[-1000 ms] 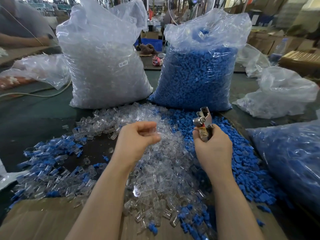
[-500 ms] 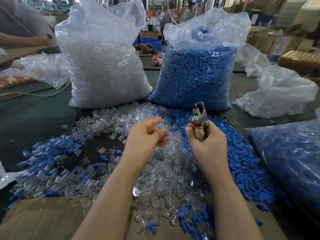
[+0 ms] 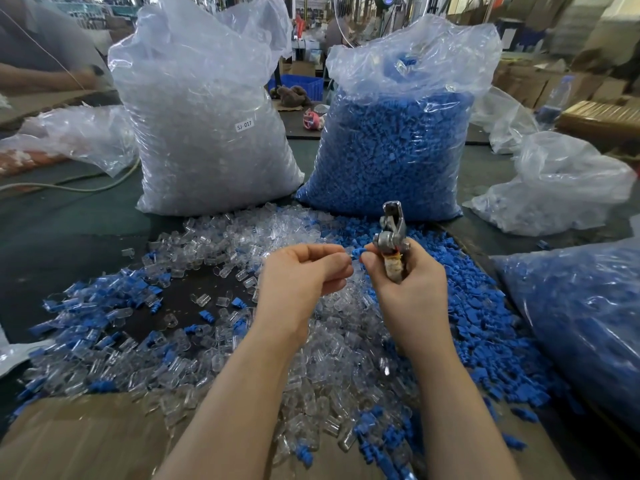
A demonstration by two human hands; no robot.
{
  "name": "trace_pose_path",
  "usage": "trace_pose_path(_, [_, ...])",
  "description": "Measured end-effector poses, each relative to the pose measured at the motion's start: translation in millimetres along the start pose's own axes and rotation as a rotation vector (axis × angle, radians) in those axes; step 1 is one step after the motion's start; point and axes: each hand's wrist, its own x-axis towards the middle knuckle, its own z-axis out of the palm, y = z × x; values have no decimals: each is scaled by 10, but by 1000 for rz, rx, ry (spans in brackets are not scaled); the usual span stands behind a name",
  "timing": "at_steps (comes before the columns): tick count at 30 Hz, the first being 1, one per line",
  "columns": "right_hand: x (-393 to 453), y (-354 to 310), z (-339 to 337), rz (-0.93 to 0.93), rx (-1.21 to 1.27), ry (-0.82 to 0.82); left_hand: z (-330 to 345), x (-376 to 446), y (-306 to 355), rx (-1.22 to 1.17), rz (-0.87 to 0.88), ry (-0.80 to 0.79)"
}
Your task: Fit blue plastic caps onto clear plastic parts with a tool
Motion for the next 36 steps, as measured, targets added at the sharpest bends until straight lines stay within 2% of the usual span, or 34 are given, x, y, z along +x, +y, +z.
trace_pose_path(8, [-12, 13, 28, -4, -83, 74, 94, -68, 29, -38, 30, -11])
trace_pose_path(14, [-9, 18, 27, 2, -74, 51, 141, -100, 19, 82, 147, 38])
trace_pose_path(21, [9, -1, -11, 49, -45, -31, 142, -88, -12, 301, 271, 125])
trace_pose_path(25, [21, -15, -26, 92, -21, -100, 137, -83, -26, 349, 293, 173])
trace_pose_path(36, [34, 0, -138, 94, -204, -299, 69, -41, -7, 221, 327, 119])
